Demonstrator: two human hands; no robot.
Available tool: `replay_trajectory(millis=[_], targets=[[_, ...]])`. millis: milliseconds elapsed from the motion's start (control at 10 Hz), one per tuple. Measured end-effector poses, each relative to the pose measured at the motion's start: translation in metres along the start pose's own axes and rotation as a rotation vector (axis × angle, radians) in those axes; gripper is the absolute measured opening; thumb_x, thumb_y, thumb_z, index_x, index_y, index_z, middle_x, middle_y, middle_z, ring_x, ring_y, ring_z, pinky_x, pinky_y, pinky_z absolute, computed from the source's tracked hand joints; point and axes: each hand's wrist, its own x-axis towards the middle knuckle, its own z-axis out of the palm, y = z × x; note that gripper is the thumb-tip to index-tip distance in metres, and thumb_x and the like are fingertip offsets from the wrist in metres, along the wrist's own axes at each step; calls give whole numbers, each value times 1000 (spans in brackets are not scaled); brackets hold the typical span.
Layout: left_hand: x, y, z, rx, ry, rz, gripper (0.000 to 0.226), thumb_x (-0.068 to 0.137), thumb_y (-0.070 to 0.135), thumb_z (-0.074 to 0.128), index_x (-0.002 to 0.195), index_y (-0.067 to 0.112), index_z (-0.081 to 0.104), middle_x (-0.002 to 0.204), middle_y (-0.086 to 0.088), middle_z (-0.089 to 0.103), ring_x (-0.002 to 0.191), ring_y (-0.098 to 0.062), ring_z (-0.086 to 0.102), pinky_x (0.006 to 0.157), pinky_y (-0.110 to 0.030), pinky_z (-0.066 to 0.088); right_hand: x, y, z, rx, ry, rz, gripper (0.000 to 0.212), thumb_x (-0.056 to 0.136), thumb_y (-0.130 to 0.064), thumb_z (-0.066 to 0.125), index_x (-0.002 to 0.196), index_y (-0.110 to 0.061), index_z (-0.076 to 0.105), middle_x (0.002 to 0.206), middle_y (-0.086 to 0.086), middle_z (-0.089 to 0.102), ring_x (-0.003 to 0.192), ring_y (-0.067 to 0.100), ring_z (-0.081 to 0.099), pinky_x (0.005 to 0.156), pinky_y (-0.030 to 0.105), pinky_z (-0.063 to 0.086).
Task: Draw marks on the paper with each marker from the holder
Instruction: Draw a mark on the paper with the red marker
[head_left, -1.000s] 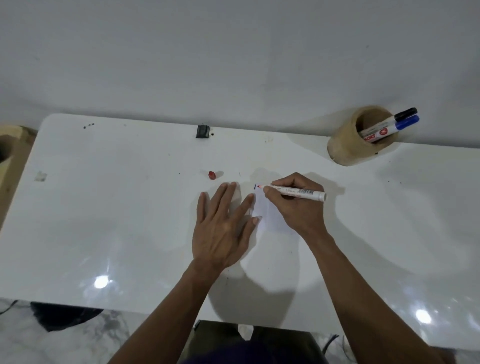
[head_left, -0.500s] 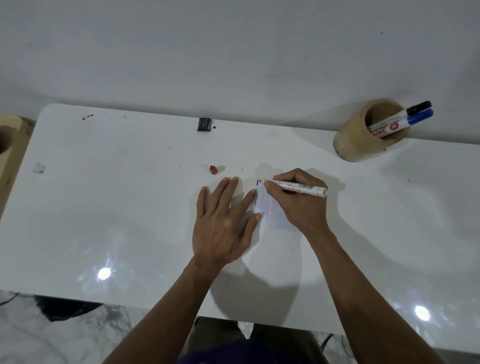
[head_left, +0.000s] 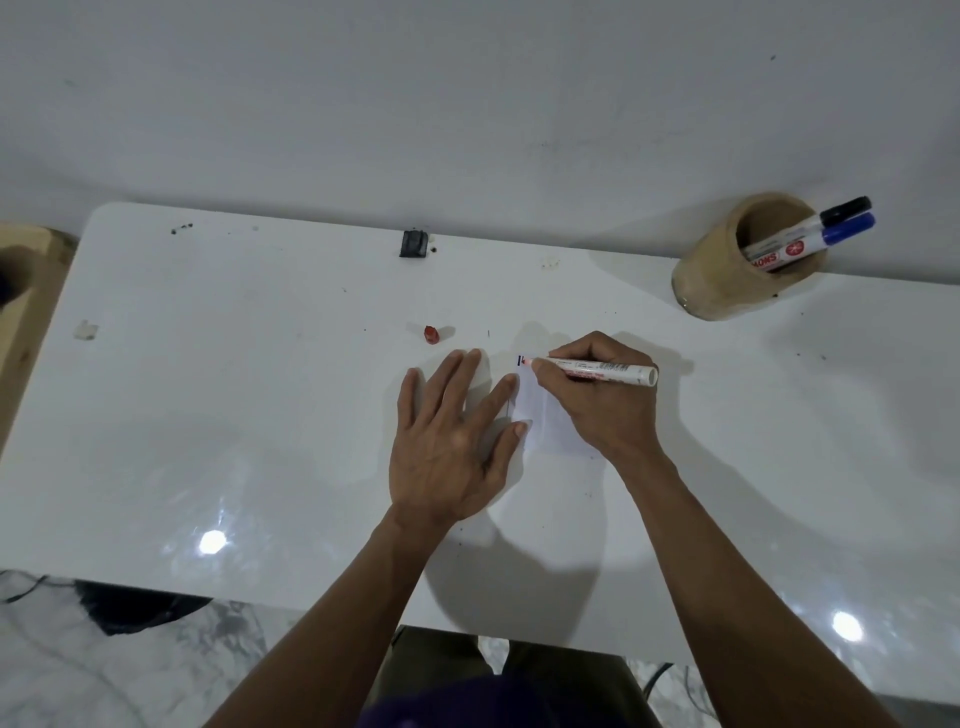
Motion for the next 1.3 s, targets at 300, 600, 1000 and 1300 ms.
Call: replay_trajectory(millis=[300, 600, 1000, 1300], targets=[[0, -1, -1, 3, 5, -11, 48, 97, 55, 50, 138, 31, 59, 152, -10, 50, 147, -27, 39, 118, -58, 29, 0, -4, 0, -14, -30, -10, 14, 77, -11, 86, 73, -7, 73, 70, -2, 74, 61, 5, 67, 57, 16, 51], [11, 0, -13, 10, 57, 21, 47, 96, 54, 52, 136, 31, 61, 151, -10, 52, 146, -27, 41, 115, -57, 31, 3, -19, -5, 7, -3, -21, 16, 77, -12, 86, 72, -7, 72, 70, -2, 75, 63, 12, 69, 57, 21, 53], [6, 1, -30, -293, 37, -178, 33, 93, 41, 59, 116, 17, 66, 125, -5, 68, 119, -28, 62, 100, -42, 49, 1, -54, -25, 440, -68, 214, 25, 77, 2, 85, 78, -14, 65, 86, 9, 78, 73, 21, 74, 60, 30, 59], [67, -31, -70, -144, -203, -307, 41, 101, 26, 53, 142, 22, 50, 136, -7, 53, 123, -31, 52, 90, -45, 51, -23, -83, -30, 589, -37, 251, 18, 83, 7, 77, 94, -6, 77, 95, 17, 78, 84, 23, 71, 66, 29, 60]])
